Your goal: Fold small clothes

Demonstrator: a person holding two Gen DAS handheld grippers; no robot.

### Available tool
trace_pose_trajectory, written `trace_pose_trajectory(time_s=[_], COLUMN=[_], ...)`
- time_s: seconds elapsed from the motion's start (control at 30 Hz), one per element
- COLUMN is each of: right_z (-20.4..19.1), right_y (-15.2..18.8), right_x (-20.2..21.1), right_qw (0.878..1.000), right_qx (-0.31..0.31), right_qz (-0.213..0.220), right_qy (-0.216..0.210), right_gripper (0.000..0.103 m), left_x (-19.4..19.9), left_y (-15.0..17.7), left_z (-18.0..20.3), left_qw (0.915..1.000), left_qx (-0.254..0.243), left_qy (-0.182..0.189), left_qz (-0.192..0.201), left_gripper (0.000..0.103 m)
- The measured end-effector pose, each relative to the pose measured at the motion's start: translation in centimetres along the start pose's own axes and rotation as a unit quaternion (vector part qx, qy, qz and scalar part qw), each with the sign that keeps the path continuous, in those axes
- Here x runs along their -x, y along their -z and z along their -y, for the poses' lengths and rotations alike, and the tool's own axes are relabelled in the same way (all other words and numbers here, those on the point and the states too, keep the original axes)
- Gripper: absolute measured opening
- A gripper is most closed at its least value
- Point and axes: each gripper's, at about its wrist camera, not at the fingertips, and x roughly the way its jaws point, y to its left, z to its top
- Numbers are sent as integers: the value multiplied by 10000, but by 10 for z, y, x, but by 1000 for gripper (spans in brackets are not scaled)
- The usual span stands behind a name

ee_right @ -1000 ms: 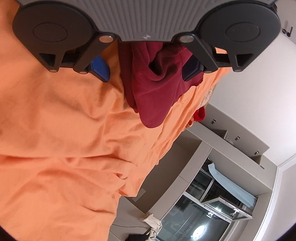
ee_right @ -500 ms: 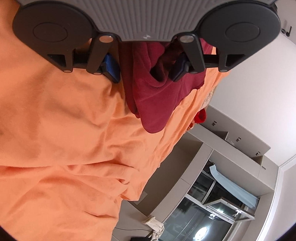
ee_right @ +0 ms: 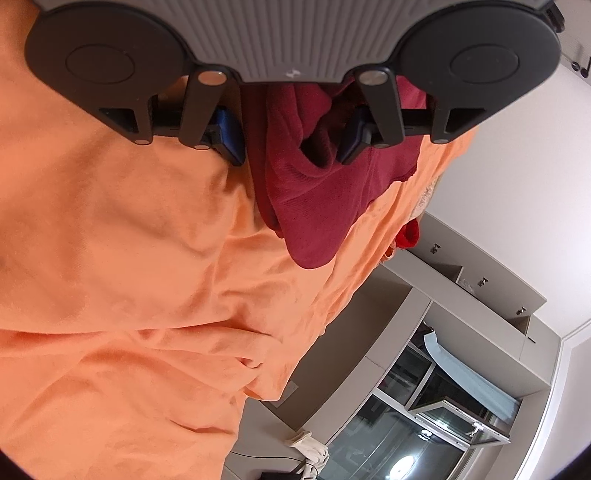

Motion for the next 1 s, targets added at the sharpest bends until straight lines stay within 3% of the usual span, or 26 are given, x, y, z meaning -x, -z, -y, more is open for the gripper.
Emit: trace_pose_trajectory(time_s=[0.2,0.37,0.5,0.6,0.73,0.8,1.0], right_z=[-10,-36,-66,-80,-86,-91,-114], right_y=[5,16,35,46,54,60,97], right_x=[1,4,4,3,2,2,-7], right_qw=[9991,9882,9552,9329,9221,9108,8321], right_qx=[382,1420,2745,3328,3570,3806,5108], right_qz=[50,250,454,556,597,641,891], right_qy=[163,517,1006,1254,1370,1466,1971], right_gripper=[46,34,32,32,32,32,31], left_x=[0,0,0,0,0,0,-1], left_y=[0,0,1,1,1,1,1], left_z=[0,0,0,0,1,1,0], left_qw=[10000,10000,10000,10000,10000,10000,10000], left_qx=[0,1,-3,-10,-11,-12,-36], left_qy=[2,1,-4,-4,-8,-9,-14], left_qz=[-4,1,8,13,14,14,14], left_gripper=[103,103,103,103,103,103,103])
